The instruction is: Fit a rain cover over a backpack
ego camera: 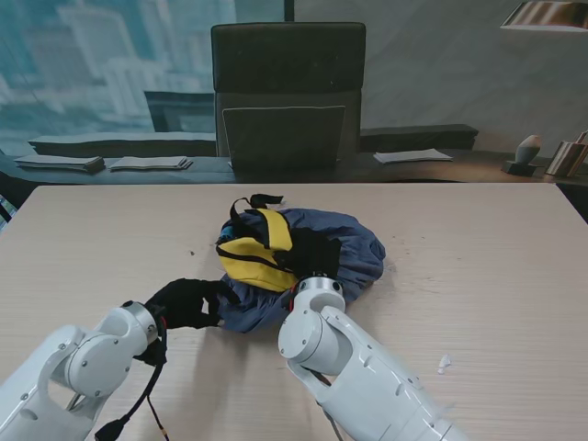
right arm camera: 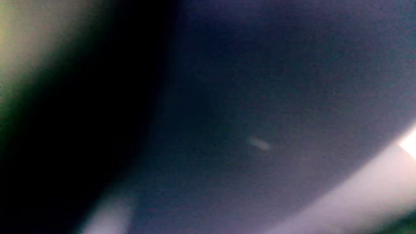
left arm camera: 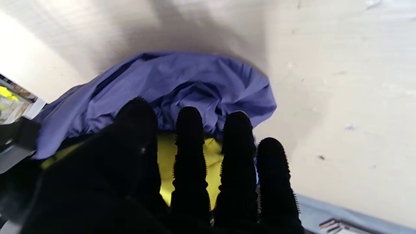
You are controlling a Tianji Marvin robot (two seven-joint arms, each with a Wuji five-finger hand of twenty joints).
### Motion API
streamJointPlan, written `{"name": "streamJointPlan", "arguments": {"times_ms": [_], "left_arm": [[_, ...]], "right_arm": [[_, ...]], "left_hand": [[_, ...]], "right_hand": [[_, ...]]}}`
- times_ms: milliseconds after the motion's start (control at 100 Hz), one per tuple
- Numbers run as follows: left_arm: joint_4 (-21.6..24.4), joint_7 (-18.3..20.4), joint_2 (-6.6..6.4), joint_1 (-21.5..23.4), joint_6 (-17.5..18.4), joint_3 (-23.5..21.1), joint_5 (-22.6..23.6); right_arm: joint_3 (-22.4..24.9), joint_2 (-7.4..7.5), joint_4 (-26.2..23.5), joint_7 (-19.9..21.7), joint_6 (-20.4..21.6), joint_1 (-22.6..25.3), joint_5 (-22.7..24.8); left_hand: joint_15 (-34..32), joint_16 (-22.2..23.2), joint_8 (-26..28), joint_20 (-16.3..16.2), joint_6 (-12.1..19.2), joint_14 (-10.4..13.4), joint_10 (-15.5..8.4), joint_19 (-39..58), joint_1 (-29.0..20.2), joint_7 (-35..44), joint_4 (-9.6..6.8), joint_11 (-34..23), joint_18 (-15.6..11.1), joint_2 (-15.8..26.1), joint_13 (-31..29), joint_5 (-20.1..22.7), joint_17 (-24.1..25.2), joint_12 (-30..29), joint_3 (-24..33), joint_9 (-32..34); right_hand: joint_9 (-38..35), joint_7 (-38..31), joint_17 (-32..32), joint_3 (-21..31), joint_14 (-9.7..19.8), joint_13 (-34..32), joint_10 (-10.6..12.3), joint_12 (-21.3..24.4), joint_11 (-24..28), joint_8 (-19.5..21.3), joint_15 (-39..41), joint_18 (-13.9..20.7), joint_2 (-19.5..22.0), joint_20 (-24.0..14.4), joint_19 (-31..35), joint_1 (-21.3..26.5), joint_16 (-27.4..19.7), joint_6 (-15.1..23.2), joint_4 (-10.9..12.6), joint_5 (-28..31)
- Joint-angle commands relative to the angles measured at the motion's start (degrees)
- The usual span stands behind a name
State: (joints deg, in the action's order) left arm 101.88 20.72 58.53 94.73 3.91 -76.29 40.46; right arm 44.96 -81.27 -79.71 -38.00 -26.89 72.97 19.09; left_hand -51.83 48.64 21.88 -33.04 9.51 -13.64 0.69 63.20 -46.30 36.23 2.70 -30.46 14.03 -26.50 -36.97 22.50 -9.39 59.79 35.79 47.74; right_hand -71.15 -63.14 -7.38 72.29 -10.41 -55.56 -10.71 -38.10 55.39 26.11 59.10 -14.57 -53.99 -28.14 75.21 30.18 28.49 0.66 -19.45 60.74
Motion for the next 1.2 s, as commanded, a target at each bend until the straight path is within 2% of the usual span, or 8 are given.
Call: {"name": "streamJointPlan", "arguments": {"times_ms": [0,150,360,550,910,970,1110,1190], "left_arm": [[-0.97,2.77,0.01,-1.29,-1.12,1.11,-0.28],[-5.33,2.45,0.06,-5.10,-1.98,4.35,-1.70],[-10.99,-1.14,0.76,-9.56,-1.95,8.64,-3.59],[-14.90,-9.11,2.02,-10.80,2.81,10.00,-3.35],[-18.29,1.09,0.74,-17.03,-1.27,14.61,-7.99],[-19.56,2.20,0.66,-18.53,-1.88,16.10,-8.95],[-19.80,6.41,-0.43,-19.99,-1.79,17.71,-6.56],[-18.98,7.29,-0.73,-19.07,-2.22,16.90,-5.41]], "right_arm": [[-0.01,0.31,-1.24,1.02,1.02,0.68,0.45],[0.21,0.72,-2.89,1.09,2.08,2.09,0.40],[0.02,1.93,-4.16,2.49,3.60,3.11,2.31],[0.32,2.51,-4.58,3.02,4.25,3.85,2.99],[0.13,2.39,-5.38,3.00,5.42,4.56,1.78],[0.03,2.43,-5.24,3.10,5.52,4.42,1.93],[-0.28,3.26,-3.87,3.74,6.62,3.34,4.64],[-0.33,4.11,-2.96,4.53,7.91,2.71,6.68]], "left_hand": [[-1.41,1.20,-0.79,-1.37,0.30,0.77,-0.58,3.32,-1.39,-1.48,0.62,0.86,-1.64,0.00,1.08,-5.73,1.13,1.73,2.51,-2.54],[-2.03,1.65,-1.96,-1.45,3.42,1.52,-1.50,3.60,0.43,-2.82,0.19,-1.87,-2.54,0.63,2.44,-13.87,1.91,1.47,2.66,-8.22],[-4.14,2.37,-13.18,-2.09,3.36,2.30,-3.53,5.00,1.12,-23.82,-0.24,-6.12,-3.30,0.04,2.69,-13.41,1.94,0.73,3.21,-12.35],[-5.99,2.31,-12.55,-2.70,3.20,2.62,-4.12,6.34,2.46,-23.12,0.11,-8.97,-2.91,-2.37,-0.03,-13.02,-0.08,-0.14,4.22,-11.00],[-5.95,2.59,-7.02,-2.12,4.64,2.16,-4.38,4.81,-1.96,-12.01,0.93,-8.91,-3.03,-5.99,1.11,-13.15,1.56,3.45,5.34,-8.32],[-5.73,2.82,-3.61,-1.51,5.53,1.76,-4.22,3.59,-3.06,-4.96,0.96,-8.12,-2.60,-6.61,1.22,-13.78,2.37,5.25,4.50,-6.66],[-4.39,2.65,6.77,0.74,4.49,2.34,-5.63,-0.77,1.80,12.81,0.57,-11.74,-2.10,-5.63,1.87,6.87,5.32,5.21,2.11,-5.33],[-3.79,2.71,13.05,1.69,8.10,1.92,-5.64,-2.16,1.85,19.75,-0.11,-15.17,-1.63,-5.55,2.23,11.48,6.50,2.07,-5.18,-6.28]], "right_hand": [[-4.70,-0.84,0.99,5.35,3.41,-3.30,-6.47,-2.41,3.97,1.15,2.23,0.78,3.76,-0.27,1.93,1.85,0.81,1.47,0.46,1.17],[-4.66,-0.84,1.20,5.42,3.31,-3.20,-6.55,-2.40,3.98,1.16,2.20,0.65,3.83,-0.23,1.84,1.89,0.82,1.47,0.46,1.17],[-4.58,-0.92,1.54,5.53,3.55,-3.11,-6.54,-2.45,4.09,1.33,2.28,0.79,3.57,-0.13,1.64,1.93,0.93,1.68,0.41,1.16],[-4.60,-1.05,1.70,5.65,3.49,-3.20,-6.66,-2.49,4.16,1.51,2.33,0.82,3.17,-0.08,1.59,2.04,1.05,1.45,0.34,1.26],[-4.39,-1.03,2.21,5.48,3.07,-2.76,-7.15,-2.50,4.04,1.49,2.26,0.63,3.11,0.09,1.36,2.46,1.22,1.05,0.42,1.26],[-4.33,-1.00,2.14,5.46,3.11,-2.68,-7.13,-2.51,4.03,1.50,2.22,0.62,2.98,0.09,1.40,2.61,1.24,1.24,0.44,1.24],[-4.19,-0.61,0.32,6.48,3.46,-2.72,-7.09,-2.46,3.86,0.95,2.21,-0.16,1.12,-0.01,1.81,4.45,1.34,3.69,0.66,1.85],[-3.72,-0.60,-0.11,7.01,3.81,-2.21,-7.07,-2.63,4.22,0.82,2.57,-0.35,0.65,-0.04,1.82,5.01,1.64,4.75,0.68,2.05]]}}
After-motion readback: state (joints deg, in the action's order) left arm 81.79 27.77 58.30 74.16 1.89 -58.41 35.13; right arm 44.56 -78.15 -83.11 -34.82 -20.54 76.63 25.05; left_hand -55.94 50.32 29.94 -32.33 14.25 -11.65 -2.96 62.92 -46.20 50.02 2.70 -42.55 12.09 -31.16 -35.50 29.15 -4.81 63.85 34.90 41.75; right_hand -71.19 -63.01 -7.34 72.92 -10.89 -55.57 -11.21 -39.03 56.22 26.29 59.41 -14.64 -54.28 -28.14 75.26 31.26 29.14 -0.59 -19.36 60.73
